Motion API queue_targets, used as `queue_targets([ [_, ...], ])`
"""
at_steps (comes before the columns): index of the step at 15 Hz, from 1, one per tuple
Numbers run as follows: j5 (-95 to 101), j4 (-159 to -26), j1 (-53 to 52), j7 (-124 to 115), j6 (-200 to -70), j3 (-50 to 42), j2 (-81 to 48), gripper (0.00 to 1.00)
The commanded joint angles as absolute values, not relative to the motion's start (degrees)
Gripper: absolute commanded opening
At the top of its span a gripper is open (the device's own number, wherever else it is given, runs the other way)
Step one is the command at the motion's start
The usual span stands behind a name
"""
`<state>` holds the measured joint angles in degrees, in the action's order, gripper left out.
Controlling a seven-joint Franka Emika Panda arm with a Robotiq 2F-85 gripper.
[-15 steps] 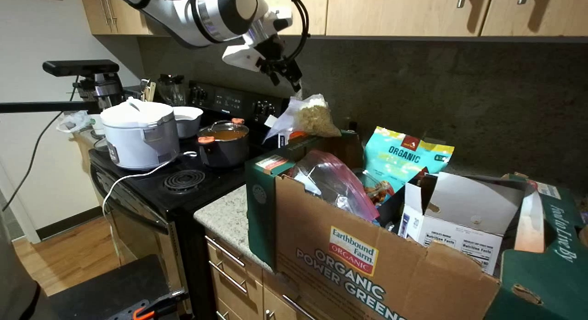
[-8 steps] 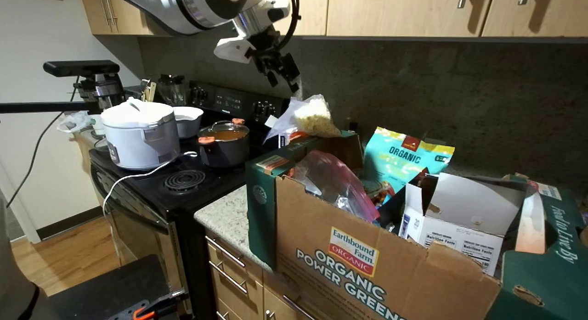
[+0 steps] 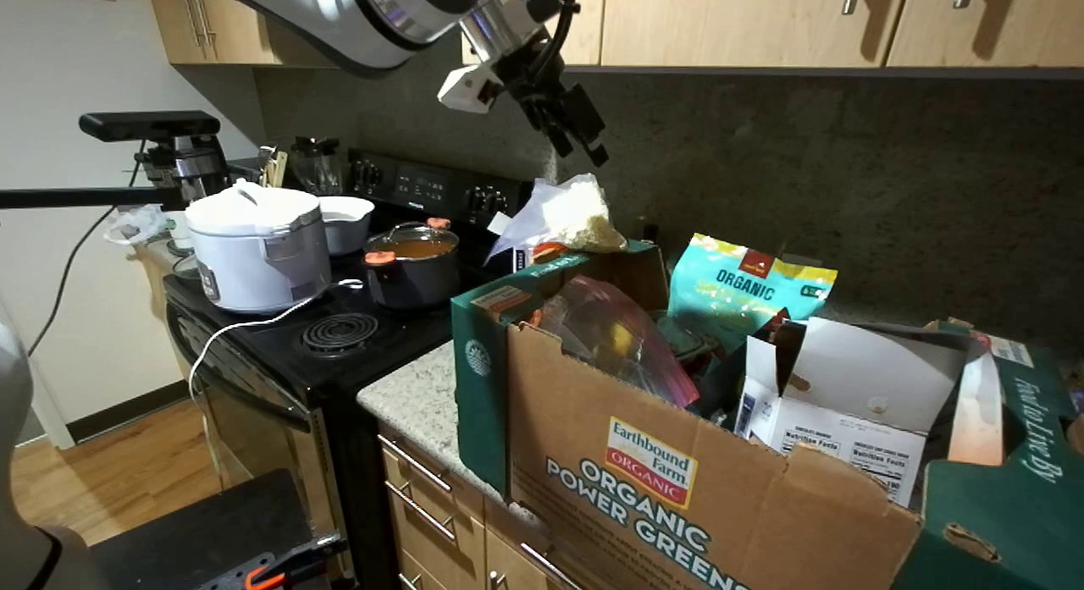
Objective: Pick up the popcorn bag and plastic container from the bag and put them on the countertop.
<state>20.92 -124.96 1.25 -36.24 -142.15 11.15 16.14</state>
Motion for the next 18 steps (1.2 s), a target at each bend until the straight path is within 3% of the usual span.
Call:
queue_targets([
  [1,22.8,-124.0,3.7,-39.1,-144.2,11.2,14.7,1.00],
  [8,22.4,-120.8,6.0,-43.4,-146.1,9.6,8.4,1.00],
  [18,7.4,-111.4,3.4,-36.7,-145.1,1.7,-5.7,1.00],
])
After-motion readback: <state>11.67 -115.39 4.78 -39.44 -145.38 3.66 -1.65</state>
